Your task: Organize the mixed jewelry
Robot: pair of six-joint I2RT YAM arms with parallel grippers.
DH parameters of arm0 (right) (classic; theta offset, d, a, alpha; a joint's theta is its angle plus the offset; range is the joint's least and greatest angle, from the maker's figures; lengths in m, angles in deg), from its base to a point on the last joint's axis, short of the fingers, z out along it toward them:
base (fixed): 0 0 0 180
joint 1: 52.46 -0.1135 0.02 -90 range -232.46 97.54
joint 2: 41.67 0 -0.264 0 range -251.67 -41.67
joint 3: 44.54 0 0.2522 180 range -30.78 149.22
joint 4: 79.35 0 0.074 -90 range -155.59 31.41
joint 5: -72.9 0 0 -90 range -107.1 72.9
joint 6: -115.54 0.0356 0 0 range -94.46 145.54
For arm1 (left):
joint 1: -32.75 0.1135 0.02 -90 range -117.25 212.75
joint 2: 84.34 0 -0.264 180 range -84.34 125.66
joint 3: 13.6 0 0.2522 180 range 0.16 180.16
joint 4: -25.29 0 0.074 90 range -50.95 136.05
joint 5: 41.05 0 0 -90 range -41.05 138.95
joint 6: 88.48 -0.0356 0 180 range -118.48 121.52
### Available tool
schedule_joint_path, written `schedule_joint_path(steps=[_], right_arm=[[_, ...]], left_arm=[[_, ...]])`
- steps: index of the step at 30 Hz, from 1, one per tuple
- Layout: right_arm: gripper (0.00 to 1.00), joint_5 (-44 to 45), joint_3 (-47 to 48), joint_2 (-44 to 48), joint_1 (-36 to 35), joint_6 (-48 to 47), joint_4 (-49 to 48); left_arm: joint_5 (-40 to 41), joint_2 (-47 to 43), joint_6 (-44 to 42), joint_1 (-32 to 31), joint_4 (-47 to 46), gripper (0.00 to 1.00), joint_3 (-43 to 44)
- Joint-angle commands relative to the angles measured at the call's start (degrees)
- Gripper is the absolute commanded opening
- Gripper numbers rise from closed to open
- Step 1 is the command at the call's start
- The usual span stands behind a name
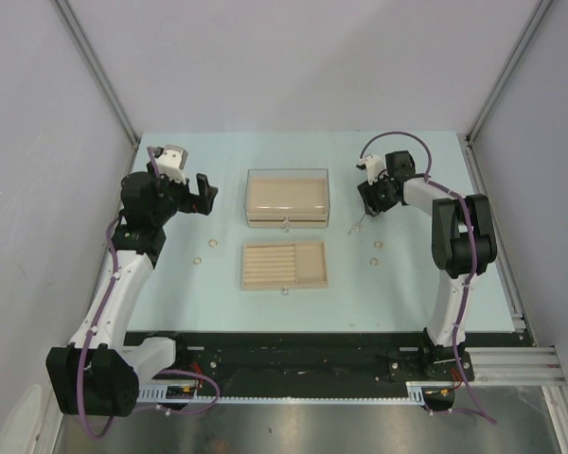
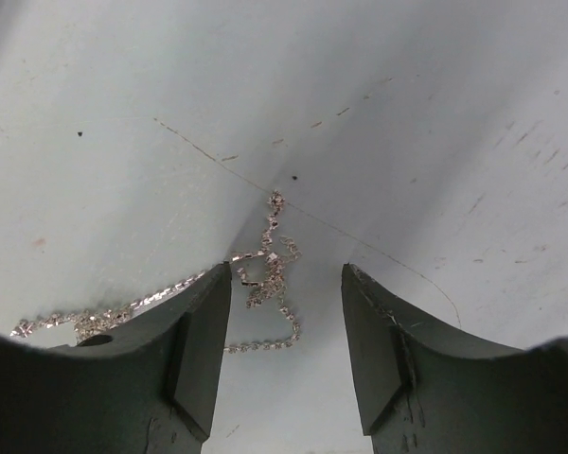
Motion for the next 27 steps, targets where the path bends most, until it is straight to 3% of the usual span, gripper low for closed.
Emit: schedule_joint_path(steps=[1,16,19,24,27], right_arm=[[0.54,-1.6,1.41,-1.68,-0.14,-1.97,3.9],[0.38,-0.9,1.41,-2.82,-0.4,-3.12,5.4],[0.28,-0.11,1.41,-3.35,-0.84,-3.12,5.22],[0.2,0.25,1.5,-3.7,-1.64,-3.03,5.14],[0.09,0.51,1.5,-3.35,-1.81,-3.03,5.57]], left_arm=[[0.6,-0.59,-1.61,0.05,-2.09,1.0,-0.42],[0.86,-1.12,-1.87,0.05,-2.36,1.0,-0.95],[1.03,-1.2,-1.96,0.05,-2.45,1.0,-1.04],[1.03,-1.2,-1.96,0.05,-2.45,1.0,-1.13],[0.95,-1.2,-2.05,0.05,-2.45,1.0,-1.13]])
